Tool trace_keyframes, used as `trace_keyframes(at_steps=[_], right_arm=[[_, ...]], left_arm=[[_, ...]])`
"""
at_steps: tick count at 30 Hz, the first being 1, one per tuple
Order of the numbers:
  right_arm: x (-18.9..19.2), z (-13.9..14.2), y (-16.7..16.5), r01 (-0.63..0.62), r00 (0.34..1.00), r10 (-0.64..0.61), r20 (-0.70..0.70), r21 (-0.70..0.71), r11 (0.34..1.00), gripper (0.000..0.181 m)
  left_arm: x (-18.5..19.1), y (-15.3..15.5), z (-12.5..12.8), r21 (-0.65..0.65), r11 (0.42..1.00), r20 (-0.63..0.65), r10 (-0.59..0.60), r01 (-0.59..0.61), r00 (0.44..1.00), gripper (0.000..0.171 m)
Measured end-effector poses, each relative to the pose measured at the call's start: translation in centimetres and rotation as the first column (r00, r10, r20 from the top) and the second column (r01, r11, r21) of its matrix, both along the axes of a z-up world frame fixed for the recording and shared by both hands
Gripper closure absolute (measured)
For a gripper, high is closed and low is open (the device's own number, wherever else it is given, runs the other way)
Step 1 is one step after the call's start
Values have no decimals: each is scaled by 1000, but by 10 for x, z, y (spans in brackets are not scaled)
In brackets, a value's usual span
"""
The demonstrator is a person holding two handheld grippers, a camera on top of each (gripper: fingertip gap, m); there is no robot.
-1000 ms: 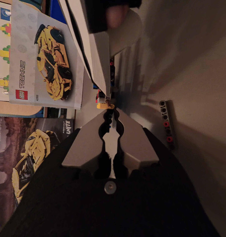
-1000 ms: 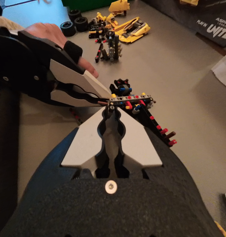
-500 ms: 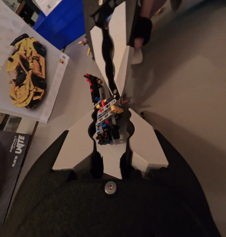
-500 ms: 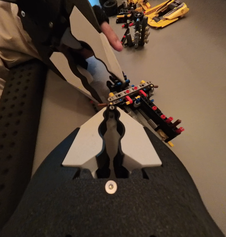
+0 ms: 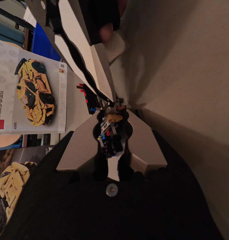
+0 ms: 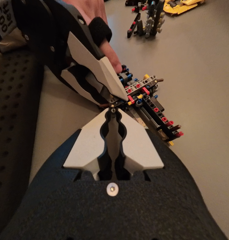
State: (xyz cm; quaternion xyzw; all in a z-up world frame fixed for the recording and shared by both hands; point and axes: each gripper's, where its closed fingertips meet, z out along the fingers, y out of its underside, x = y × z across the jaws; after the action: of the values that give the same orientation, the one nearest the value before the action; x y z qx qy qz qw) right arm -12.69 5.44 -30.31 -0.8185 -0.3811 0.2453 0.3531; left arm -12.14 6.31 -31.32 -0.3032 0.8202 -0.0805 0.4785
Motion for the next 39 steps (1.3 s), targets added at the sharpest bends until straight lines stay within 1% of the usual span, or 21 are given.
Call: trace_keyframes(at_steps=[3,11,15,22,25,28,30,33,35,39], right_arm=[[3,0,-2,-19,998,19,59,8,1000,175],[10,1,-6,-9,998,11,56,-27,1000,176],[14,1,-8,-5,994,7,110,-19,1000,176],[18,3,-10,13,996,-9,94,-45,999,176],[20,4,-11,19,998,-15,54,-72,997,176],[26,10,-13,14,999,-12,33,-47,999,181],[25,16,-15,-9,1000,9,28,-6,1000,179],[27,6,-10,3,995,-5,95,27,1000,169],[22,3,-12,-17,997,18,79,-7,1000,175],[19,2,-11,-20,998,21,62,-18,1000,175]], left_arm=[[3,-2,0,23,1000,10,13,-13,1000,139],[9,-5,-1,61,998,6,12,-13,1000,139],[11,-7,-1,79,997,5,10,-11,1000,139],[14,-9,-1,107,994,4,15,-15,1000,140],[14,-9,-1,116,993,7,8,-9,1000,140],[14,-9,-1,101,995,8,7,-7,1000,140],[14,-10,-1,106,994,8,9,-10,1000,140],[14,-10,-1,100,995,6,12,-13,1000,140],[14,-10,-1,102,995,4,13,-14,1000,140],[13,-10,-1,108,994,5,9,-9,1000,140]])
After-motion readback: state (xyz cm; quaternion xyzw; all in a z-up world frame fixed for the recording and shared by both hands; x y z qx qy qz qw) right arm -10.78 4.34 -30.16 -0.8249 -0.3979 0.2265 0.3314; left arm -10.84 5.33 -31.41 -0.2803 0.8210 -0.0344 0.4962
